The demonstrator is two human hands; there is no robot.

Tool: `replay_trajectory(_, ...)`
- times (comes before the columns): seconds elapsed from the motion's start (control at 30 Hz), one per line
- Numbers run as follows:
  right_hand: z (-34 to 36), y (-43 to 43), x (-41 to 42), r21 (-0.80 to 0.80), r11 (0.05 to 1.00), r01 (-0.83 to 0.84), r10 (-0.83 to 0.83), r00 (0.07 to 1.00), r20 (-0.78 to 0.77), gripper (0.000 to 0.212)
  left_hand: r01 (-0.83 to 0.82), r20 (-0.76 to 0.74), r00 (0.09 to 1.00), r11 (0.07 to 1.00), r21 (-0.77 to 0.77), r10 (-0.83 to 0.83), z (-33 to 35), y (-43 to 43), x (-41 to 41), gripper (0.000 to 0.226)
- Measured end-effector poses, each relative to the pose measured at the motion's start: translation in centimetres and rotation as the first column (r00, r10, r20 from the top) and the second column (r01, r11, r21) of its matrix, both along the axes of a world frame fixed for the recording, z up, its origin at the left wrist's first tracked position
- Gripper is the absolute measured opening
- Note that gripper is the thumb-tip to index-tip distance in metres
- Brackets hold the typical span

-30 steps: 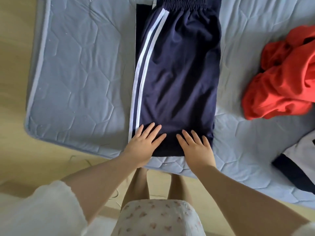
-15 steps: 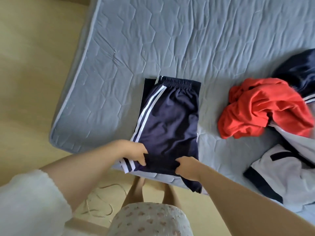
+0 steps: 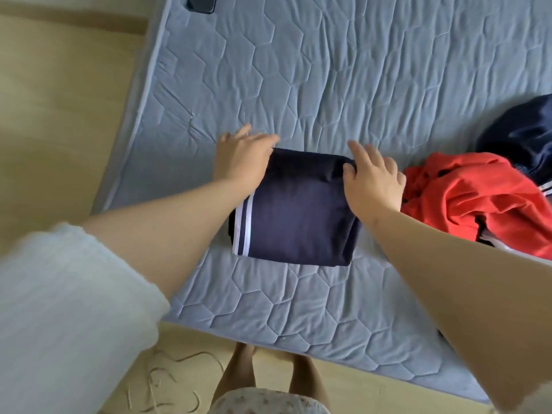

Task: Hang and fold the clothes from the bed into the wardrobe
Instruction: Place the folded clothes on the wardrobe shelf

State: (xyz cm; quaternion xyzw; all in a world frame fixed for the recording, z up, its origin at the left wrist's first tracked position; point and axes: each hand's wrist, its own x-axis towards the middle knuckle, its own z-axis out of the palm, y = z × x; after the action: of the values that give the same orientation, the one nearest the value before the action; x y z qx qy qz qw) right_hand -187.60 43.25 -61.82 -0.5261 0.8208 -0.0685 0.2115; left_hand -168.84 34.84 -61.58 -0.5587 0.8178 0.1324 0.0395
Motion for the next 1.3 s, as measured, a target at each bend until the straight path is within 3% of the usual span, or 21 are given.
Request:
replay_trajectory(0.07, -1.0, 0.4, 0.3, 0.011, 0.999, 0.034, -0.034, 0.999, 0.02, 0.051, -0.017, -0.014, 1.0, 0.997, -0.075, 0.016, -1.5, 1.2, 0.3, 0.048)
replay_trajectory(0.13, -2.1, 1.6, 0.7, 0.084, 0.995, 0.061, -0.065, 0.997, 0.047, 0.056, -0.034, -0.033, 0.999, 0.999, -0.015, 0.033, -3.2, 3.5, 0.6, 0.058)
replay_trajectory(0.2, -3.5, 2.8, 0.9, 0.197, 0.974, 0.111, -0.131, 0.987, 0.094, 0.062, -0.186, -0.066, 0.979, 0.978, 0.097, 0.193, -4.8, 6.0, 1.0, 0.071)
replay_trajectory(0.23, -4.2, 3.1, 1.0, 0.258, 0.955, 0.145, -0.182, 0.975, 0.127, 0.066, -0.331, -0.1, 0.93, 0.925, 0.184, 0.353, -5.6, 6.9, 1.3, 0.08)
replay_trajectory(0.3, -5.6, 3.1, 1.1, 0.35, 0.907, 0.233, -0.327, 0.914, 0.24, 0.074, -0.595, -0.155, 0.685, 0.669, 0.445, 0.712, -6.9, 7.3, 1.6, 0.093)
replay_trajectory(0.33, -6.2, 2.9, 1.0, 0.375, 0.885, 0.278, -0.402, 0.861, 0.311, 0.077, -0.636, -0.141, 0.552, 0.524, 0.566, 0.822, -7.5, 7.0, 1.8, 0.095)
replay_trajectory(0.37, -6.7, 2.8, 1.0, 0.379, 0.868, 0.32, -0.46, 0.806, 0.372, 0.078, -0.627, -0.128, 0.473, 0.435, 0.646, 0.871, -8.1, 6.7, 2.1, 0.092)
replay_trajectory(0.4, -7.1, 2.6, 0.9, 0.361, 0.858, 0.365, -0.497, 0.764, 0.411, 0.076, -0.602, -0.141, 0.454, 0.42, 0.68, 0.88, -8.5, 6.3, 2.3, 0.083)
replay_trajectory(0.5, -7.7, 2.5, 0.5, 0.226, 0.842, 0.49, -0.534, 0.694, 0.482, 0.066, -0.532, -0.287, 0.525, 0.572, 0.624, 0.801, -8.4, 5.3, 2.6, 0.06)
replay_trajectory(0.6, -8.2, 2.7, 0.1, 0.114, 0.813, 0.57, -0.543, 0.673, 0.502, 0.066, -0.478, -0.396, 0.604, 0.712, 0.515, 0.692, -8.0, 4.6, 1.7, 0.061)
replay_trajectory(0.67, -8.9, 2.8, -0.2, 0.132, 0.811, 0.57, -0.572, 0.725, 0.383, 0.072, -0.5, -0.333, 0.685, 0.751, 0.433, 0.648, -8.4, 4.4, 1.1, 0.069)
replay_trajectory(0.73, -9.6, 2.9, 0.0, 0.247, 0.767, 0.593, -0.642, 0.704, 0.305, 0.082, -0.583, -0.172, 0.684, 0.673, 0.456, 0.709, -9.3, 4.5, 0.9, 0.082)
replay_trajectory(0.8, -10.3, 3.1, 0.6, 0.345, 0.712, 0.612, -0.696, 0.545, 0.468, 0.081, -0.624, -0.056, 0.617, 0.531, 0.573, 0.785, -10.3, 4.5, 1.1, 0.089)
replay_trajectory(0.87, -11.6, 3.0, 0.9, 0.417, 0.671, 0.613, -0.715, 0.385, 0.584, 0.068, -0.588, -0.005, 0.627, 0.477, 0.653, 0.779, -11.5, 4.4, 1.3, 0.083)
replay_trajectory(0.9, -12.3, 2.8, 0.8, 0.449, 0.659, 0.603, -0.726, 0.354, 0.59, 0.063, -0.558, -0.014, 0.626, 0.46, 0.691, 0.78, -12.2, 4.3, 1.5, 0.078)
replay_trajectory(1.0, -14.4, 2.4, 0.1, 0.477, 0.661, 0.579, -0.739, 0.393, 0.548, 0.062, -0.435, -0.095, 0.499, 0.344, 0.832, 0.862, -13.5, 3.8, 2.1, 0.066)
replay_trajectory(1.07, -14.8, 2.2, -0.1, 0.501, 0.657, 0.564, -0.745, 0.382, 0.546, 0.061, -0.359, -0.084, 0.465, 0.274, 0.892, 0.881, -13.8, 3.7, 2.6, 0.06)
replay_trajectory(1.2, -13.2, 2.8, -0.2, 0.728, 0.52, 0.447, -0.854, 0.235, 0.465, 0.054, -0.258, 0.052, 0.391, 0.055, 0.965, 0.919, -13.4, 4.3, 3.5, 0.041)
replay_trajectory(1.3, -11.1, 4.0, -0.4, 0.808, 0.469, 0.356, -0.882, 0.143, 0.449, 0.046, -0.237, 0.075, 0.402, 0.025, 0.971, 0.912, -11.7, 5.2, 4.6, 0.033)
